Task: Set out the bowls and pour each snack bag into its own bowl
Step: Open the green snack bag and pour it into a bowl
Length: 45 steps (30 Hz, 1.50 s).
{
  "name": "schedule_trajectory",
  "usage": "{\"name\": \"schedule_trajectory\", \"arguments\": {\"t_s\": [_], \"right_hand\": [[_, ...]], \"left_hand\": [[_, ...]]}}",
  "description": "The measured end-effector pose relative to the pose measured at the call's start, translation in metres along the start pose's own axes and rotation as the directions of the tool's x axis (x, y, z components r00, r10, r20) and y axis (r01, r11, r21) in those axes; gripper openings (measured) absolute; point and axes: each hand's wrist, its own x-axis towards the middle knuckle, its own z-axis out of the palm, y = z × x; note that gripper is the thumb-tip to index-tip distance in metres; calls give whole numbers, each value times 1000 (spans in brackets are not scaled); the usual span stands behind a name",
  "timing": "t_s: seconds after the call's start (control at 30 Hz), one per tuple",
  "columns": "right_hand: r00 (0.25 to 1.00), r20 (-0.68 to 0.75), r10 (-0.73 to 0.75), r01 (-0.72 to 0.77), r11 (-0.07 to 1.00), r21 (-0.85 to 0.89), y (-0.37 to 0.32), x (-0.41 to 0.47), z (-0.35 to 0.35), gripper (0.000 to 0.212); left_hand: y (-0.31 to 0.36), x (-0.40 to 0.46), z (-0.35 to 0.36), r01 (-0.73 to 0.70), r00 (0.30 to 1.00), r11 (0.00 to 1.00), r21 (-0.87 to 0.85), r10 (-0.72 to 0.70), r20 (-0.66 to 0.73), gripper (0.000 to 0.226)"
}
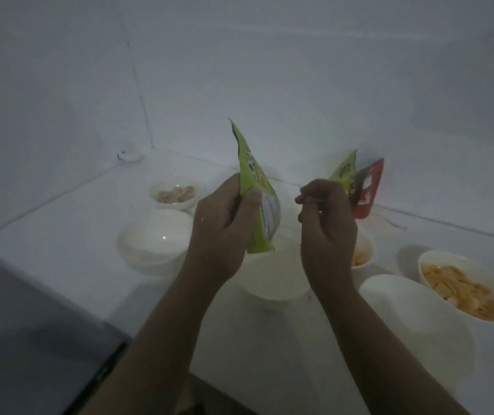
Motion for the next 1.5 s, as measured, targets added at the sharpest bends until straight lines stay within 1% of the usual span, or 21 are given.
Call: {"name": "schedule_trajectory", "arguments": {"t_s": [0.13, 0.2, 0.33, 0.43, 0.5, 0.57, 0.67, 0.7, 0.77, 0.83, 0.9, 1.03, 1.17, 1.23, 1.33, 1.43, 1.5], "right_hand": [[996, 88, 0, -6, 998, 67, -9, -16, 35, 37], [992, 127, -8, -6, 994, 106, -14, -22, 56, 40], [982, 187, -21, -5, 990, 139, -18, -24, 101, 30], [979, 201, -33, 13, 995, 102, -18, -21, 144, 35], [981, 186, -44, 31, 997, 71, -15, -16, 173, 43], [988, 154, -20, 9, 998, 70, -9, -11, 205, 44], [996, 66, 57, -64, 993, 104, 0, -4, 254, 40], [996, 42, 85, -88, 991, 96, 2, -3, 268, 38], [991, 8, 130, -131, 987, 91, 3, -1, 292, 35], [985, -26, 171, -168, 982, 85, 3, -1, 314, 32], [978, -47, 205, -201, 977, 76, 2, -3, 329, 30], [959, -55, 278, -276, 960, 44, -1, -12, 354, 29], [942, -57, 330, -329, 944, 34, -6, -19, 369, 26], [930, -52, 364, -362, 931, 36, -8, -23, 379, 24], [904, -32, 425, -424, 905, 43, -10, -29, 391, 24], [845, -4, 535, -535, 845, 5, -8, -34, 402, 23], [789, 15, 615, -615, 789, -6, -5, -38, 409, 18]], "left_hand": [[-10, -13, -41, 26, 998, 997, 76, -21, -66, 23], [-16, -15, -61, 19, 995, 996, 90, -10, -94, 28], [-39, -5, -103, -18, 989, 998, 57, 26, -147, 41], [-70, 15, -134, -41, 984, 997, 61, 51, -168, 35], [-93, 34, -151, -39, 984, 999, 16, 41, -172, 29], [-120, 60, -171, -19, 990, 998, -52, 12, -137, 28], [-153, 106, -204, -29, 999, 994, -109, 27, -23, 29], [-161, 119, -214, -33, 999, 991, -129, 35, 14, 30], [-173, 142, -232, -28, 996, 982, -187, 44, 82, 40], [-189, 159, -246, 15, 991, 973, -230, 16, 135, 47], [-199, 168, -254, 70, 986, 972, -224, -33, 165, 49], [-220, 180, -272, 149, 969, 962, -228, -96, 228, 40], [-231, 187, -288, 233, 952, 940, -249, -168, 255, 44], [-239, 189, -297, 302, 926, 931, -203, -235, 296, 38], [-255, 189, -308, 349, 856, 934, -70, -288, 430, 28], [-268, 183, -313, 450, 765, 892, -50, -356, 537, 27], [-277, 178, -312, 541, 684, 841, -16, -429, 591, 34]]}}
